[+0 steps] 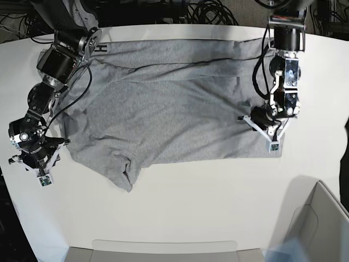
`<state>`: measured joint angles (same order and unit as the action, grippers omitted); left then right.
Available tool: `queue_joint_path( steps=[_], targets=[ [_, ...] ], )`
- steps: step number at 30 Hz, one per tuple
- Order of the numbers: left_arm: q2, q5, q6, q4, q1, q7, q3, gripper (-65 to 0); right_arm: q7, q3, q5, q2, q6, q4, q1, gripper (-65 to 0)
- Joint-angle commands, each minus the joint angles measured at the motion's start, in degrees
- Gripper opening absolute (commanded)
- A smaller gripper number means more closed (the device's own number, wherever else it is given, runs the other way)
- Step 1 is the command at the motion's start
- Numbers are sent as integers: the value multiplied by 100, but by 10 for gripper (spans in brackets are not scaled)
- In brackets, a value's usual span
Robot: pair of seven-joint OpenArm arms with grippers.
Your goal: Fold the T-shirt properly
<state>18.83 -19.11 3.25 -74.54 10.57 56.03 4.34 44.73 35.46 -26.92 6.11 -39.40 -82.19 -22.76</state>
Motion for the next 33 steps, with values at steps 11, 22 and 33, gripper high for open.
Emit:
queue_joint_path(
  steps=[11,22,33],
  targets=[
    [416,122,-83,1129,486,-183,-25,-517,-99,-1221,24,229,-60,1024,-691,-441],
    [-156,122,-65,-2282,-121,828,-7,-517,-1031,-1485,15,-123,-60,2316,-1359,-397],
    [-164,122,-56,-2458,-525,1030,-25,-517,-2605,-1441,24,-9,-60,4593,-2176,-349]
  ],
)
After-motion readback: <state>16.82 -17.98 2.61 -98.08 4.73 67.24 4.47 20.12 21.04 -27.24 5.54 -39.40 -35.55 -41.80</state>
